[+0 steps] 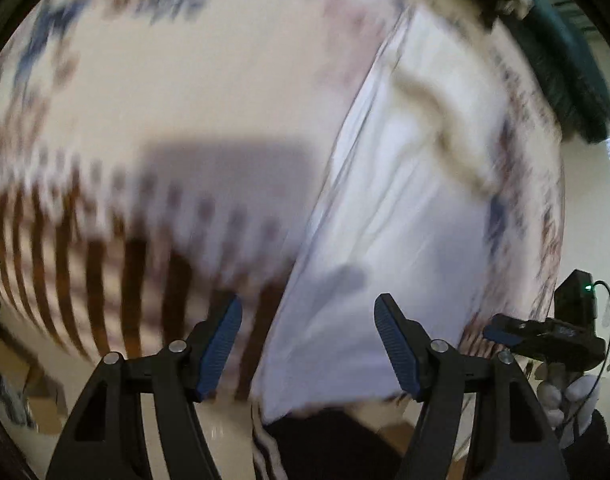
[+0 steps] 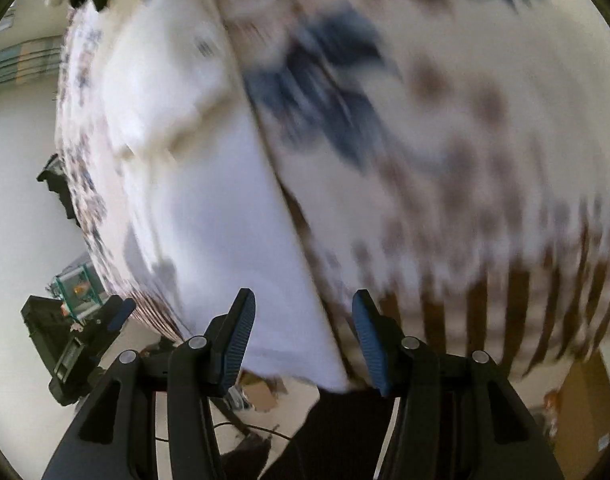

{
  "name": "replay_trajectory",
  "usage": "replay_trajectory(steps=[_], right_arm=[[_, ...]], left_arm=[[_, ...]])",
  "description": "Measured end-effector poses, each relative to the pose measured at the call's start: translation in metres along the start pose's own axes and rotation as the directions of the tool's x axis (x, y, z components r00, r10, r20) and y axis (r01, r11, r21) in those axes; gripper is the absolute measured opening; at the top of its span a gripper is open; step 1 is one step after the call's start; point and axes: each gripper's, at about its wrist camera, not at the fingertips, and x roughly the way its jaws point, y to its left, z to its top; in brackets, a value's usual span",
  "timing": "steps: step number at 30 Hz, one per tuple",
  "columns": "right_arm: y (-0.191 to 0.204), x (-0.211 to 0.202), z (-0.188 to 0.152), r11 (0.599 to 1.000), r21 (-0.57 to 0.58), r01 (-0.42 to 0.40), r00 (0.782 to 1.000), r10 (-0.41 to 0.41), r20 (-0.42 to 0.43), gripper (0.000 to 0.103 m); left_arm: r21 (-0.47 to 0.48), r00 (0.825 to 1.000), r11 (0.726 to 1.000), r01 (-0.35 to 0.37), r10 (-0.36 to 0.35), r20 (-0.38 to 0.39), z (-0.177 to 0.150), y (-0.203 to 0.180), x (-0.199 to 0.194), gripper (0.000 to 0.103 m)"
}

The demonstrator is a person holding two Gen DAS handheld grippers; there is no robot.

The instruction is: Fold small clothes

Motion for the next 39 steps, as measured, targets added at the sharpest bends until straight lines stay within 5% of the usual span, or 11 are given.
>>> replay_trajectory(steps=[6,11,12,13,15,16,18,19,25,31,39], right_arm=[[-0.038,0.04,-0.043,0.997,0.065,-0.051,0.996,0.055,-0.069,0.053],[-0.052,0.065,-0.06,0.99,0.099,-0.103,0.987,0.114,-0.109,0.053],[-0.053,0.07,-0.063,0.99,0.103,-0.099,0.987,0.111,-0.115,0.053],[-0.037,0.082,-0.064,0.989,0.108,-0.101,0.987,0.113,-0.111,0.053],[-0.034,0.089,-0.067,0.986,0.113,-0.119,0.985,0.132,-0.113,0.051],[-0.031,0.091,-0.068,0.985,0.111,-0.13,0.984,0.142,-0.104,0.049],[-0.024,0.092,-0.074,0.985,0.095,-0.146,0.983,0.155,-0.1,0.016],[-0.021,0.093,-0.076,0.985,0.089,-0.146,0.983,0.155,-0.101,0.011],[0.002,0.075,-0.092,0.965,0.05,-0.258,0.964,0.261,-0.059,0.006],[0.034,0.025,-0.082,0.936,-0.009,-0.352,0.936,0.352,0.009,0.006],[0.086,-0.026,0.002,0.914,-0.057,-0.402,0.897,0.406,0.176,0.006]], left_arm=[[-0.021,0.993,0.999,0.049,-0.051,-0.105,-0.034,0.016,0.047,0.066],[-0.005,0.994,0.998,0.07,-0.071,-0.088,-0.044,0.011,0.056,0.064],[-0.007,0.993,0.996,0.086,-0.086,-0.076,-0.046,0.01,0.054,0.049],[-0.009,0.994,0.996,0.091,-0.092,-0.065,-0.049,0.01,0.051,0.022],[-0.019,0.991,0.992,0.123,-0.124,-0.051,-0.053,0.01,0.046,0.009],[-0.026,0.99,0.991,0.132,-0.133,-0.042,-0.053,0.011,0.044,0.007],[-0.036,0.987,0.987,0.157,-0.158,-0.029,-0.056,0.012,0.037,0.006],[-0.042,0.986,0.985,0.167,-0.168,-0.021,-0.058,0.012,0.033,0.006],[-0.08,0.959,0.957,0.28,-0.277,0.052,-0.054,0.017,-0.015,0.005],[-0.03,0.913,0.93,0.365,-0.351,0.209,-0.007,-0.014,-0.07,0.005],[0.048,0.863,0.919,0.392,-0.386,0.326,0.113,-0.063,-0.076,0.005]])
